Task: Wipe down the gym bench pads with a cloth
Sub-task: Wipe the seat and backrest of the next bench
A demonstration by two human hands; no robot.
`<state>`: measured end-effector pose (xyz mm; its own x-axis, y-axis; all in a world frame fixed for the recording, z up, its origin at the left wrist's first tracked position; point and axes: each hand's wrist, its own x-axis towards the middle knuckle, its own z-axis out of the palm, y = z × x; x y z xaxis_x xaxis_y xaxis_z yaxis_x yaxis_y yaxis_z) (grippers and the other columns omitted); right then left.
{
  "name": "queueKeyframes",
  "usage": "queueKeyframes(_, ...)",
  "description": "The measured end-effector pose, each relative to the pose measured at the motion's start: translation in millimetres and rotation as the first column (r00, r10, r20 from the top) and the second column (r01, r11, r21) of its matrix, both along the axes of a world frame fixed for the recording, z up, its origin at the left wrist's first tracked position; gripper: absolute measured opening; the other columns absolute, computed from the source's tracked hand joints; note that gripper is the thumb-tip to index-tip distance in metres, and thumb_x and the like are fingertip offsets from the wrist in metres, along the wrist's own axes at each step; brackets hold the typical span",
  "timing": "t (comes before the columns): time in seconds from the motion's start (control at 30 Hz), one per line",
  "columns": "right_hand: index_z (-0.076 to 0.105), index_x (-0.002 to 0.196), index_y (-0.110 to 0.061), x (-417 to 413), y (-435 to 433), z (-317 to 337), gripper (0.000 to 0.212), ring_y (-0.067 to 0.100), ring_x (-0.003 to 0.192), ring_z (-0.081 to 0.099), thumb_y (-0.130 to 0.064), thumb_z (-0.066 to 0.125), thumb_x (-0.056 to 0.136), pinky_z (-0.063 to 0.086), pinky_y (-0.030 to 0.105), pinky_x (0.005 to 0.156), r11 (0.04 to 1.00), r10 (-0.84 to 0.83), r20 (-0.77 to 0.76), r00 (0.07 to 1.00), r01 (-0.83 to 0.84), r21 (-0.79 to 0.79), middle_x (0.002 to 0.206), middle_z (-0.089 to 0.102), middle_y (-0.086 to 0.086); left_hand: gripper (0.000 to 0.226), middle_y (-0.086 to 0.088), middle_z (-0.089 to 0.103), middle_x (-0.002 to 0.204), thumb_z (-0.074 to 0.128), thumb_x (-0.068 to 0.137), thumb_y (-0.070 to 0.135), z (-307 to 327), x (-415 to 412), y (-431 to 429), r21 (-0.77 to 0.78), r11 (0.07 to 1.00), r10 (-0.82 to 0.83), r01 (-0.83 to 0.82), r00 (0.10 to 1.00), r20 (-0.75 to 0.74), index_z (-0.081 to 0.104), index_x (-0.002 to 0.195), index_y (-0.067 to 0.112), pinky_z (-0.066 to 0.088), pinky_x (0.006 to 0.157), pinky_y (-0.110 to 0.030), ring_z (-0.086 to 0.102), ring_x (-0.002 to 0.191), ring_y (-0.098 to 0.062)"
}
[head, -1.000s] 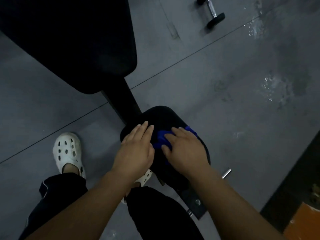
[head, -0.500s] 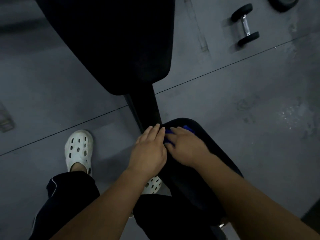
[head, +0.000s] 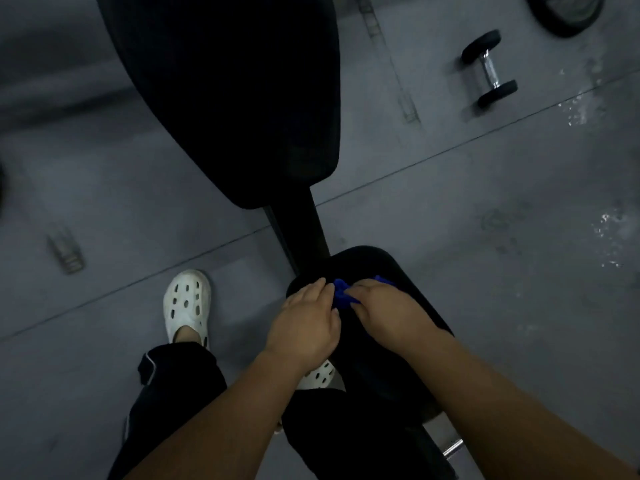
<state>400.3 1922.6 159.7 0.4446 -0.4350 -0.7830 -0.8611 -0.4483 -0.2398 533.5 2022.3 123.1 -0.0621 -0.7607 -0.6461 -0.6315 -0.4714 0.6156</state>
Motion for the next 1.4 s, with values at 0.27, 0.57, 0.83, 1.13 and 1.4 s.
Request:
queueKeyframes(0.27, 0.058, 0.135, -0.012, 46.9, -23.6, 115.4, 0.043, 0.03, 0.114, 0.057, -0.011, 0.057, 0.093, 0.049, 0.04, 0.099, 0.873, -0.049, 0.442, 0.896, 0.253, -0.417, 0.137, 0.058, 0.01, 0.067, -0.008, 0.028, 0.163, 0.024, 0.093, 0.039, 145.3, 49.9, -44.1, -0.276, 0.958, 0.184, -0.082, 0.911, 0.37, 0.036, 0.153, 0.012, 0.024, 0.12, -0.043, 0.027, 0.149, -0.026)
queueKeyframes(0.57, 0.058, 0.135, -0.005, 93.8, -55.0, 279.6, 0.049, 0.032, 0.115, 0.057, -0.005, 0.069, 0.087, 0.052, 0.044, 0.098, 0.712, 0.167, 0.706, 0.688, 0.411, -0.569, 0.136, 0.057, 0.014, 0.068, -0.006, 0.022, 0.165, 0.022, 0.094, 0.044, 333.1, 102.8, -58.7, -0.547, 0.836, 0.398, -0.049, 0.741, 0.541, 0.031, 0.155, 0.016, 0.019, 0.121, -0.043, 0.019, 0.152, -0.023)
queueKeyframes(0.83, 0.056, 0.137, -0.003, 138.2, -76.5, 402.2, 0.051, 0.033, 0.124, 0.055, -0.003, 0.068, 0.087, 0.05, 0.049, 0.1, 0.636, 0.38, 0.765, 0.52, 0.453, -0.624, 0.138, 0.055, 0.015, 0.064, -0.002, 0.017, 0.166, 0.027, 0.097, 0.044, 451.0, 136.7, -45.6, -0.714, 0.698, 0.581, -0.047, 0.621, 0.526, 0.027, 0.157, 0.02, 0.015, 0.123, -0.041, 0.012, 0.153, -0.018)
queueKeyframes(1.13, 0.054, 0.139, -0.005, 226.8, -127.4, 452.9, 0.059, 0.031, 0.129, 0.051, -0.004, 0.072, 0.083, 0.049, 0.049, 0.103, 0.525, 0.524, 0.665, 0.532, 0.413, -0.744, 0.142, 0.052, 0.012, 0.065, -0.002, 0.017, 0.166, 0.028, 0.097, 0.044, 490.5, 239.9, -110.5, -0.803, 0.596, 0.638, 0.016, 0.596, 0.486, 0.029, 0.157, 0.02, 0.014, 0.123, -0.042, 0.011, 0.154, -0.018)
queueKeyframes(1.4, 0.055, 0.139, -0.006, 349.6, -181.4, 454.4, 0.057, 0.029, 0.128, 0.051, -0.006, 0.069, 0.084, 0.045, 0.046, 0.108, 0.483, 0.502, 0.609, 0.615, 0.385, -0.787, 0.141, 0.053, 0.012, 0.066, -0.001, 0.009, 0.167, 0.021, 0.097, 0.046, 480.6, 364.5, -186.8, -0.794, 0.608, 0.614, 0.005, 0.631, 0.474, 0.023, 0.158, 0.021, 0.003, 0.124, -0.039, 0.002, 0.154, -0.016)
